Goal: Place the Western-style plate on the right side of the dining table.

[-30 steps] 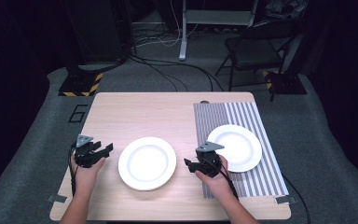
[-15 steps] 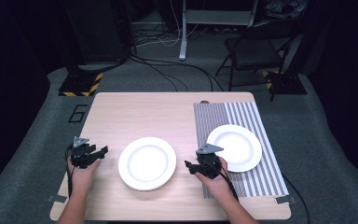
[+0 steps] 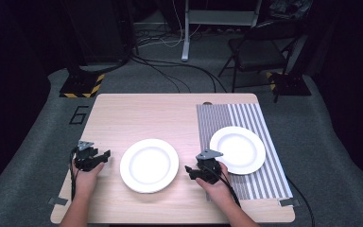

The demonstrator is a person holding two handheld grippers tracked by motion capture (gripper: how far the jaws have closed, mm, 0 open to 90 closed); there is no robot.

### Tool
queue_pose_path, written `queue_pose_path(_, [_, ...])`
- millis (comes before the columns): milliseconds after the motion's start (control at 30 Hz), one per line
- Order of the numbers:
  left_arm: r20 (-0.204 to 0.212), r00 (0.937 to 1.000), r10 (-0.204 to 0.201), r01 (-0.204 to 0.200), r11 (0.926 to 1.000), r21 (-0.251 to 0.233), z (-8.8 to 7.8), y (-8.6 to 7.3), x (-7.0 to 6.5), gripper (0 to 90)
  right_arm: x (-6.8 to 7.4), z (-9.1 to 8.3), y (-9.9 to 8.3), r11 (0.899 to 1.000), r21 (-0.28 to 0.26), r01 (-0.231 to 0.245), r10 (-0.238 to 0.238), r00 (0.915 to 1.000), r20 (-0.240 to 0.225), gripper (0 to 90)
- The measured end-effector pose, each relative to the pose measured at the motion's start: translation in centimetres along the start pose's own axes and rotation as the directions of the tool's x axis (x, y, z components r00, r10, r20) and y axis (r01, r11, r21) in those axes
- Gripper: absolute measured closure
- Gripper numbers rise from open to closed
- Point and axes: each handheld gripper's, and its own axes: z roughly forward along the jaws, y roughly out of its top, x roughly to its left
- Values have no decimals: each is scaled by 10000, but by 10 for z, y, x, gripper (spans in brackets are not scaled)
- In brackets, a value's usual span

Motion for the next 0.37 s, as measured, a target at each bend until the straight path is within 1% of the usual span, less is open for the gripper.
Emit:
queue_pose_path(133, [-31, 10000, 42, -42, 10000, -55, 3, 0, -1, 405, 1, 2, -1, 9999, 66, 82, -82, 10000, -3, 369])
queue_pose_path(200, [-50, 9999, 129, -129, 9999, 49, 4, -1, -1, 405, 2, 3, -2, 9999, 87, 101, -101, 9999, -12, 366])
queue_pose_path(367, [-115, 9996, 273, -272, 9996, 88, 8, -1, -2, 404, 1, 5, -4, 9999, 97, 105, -105, 9999, 22, 362])
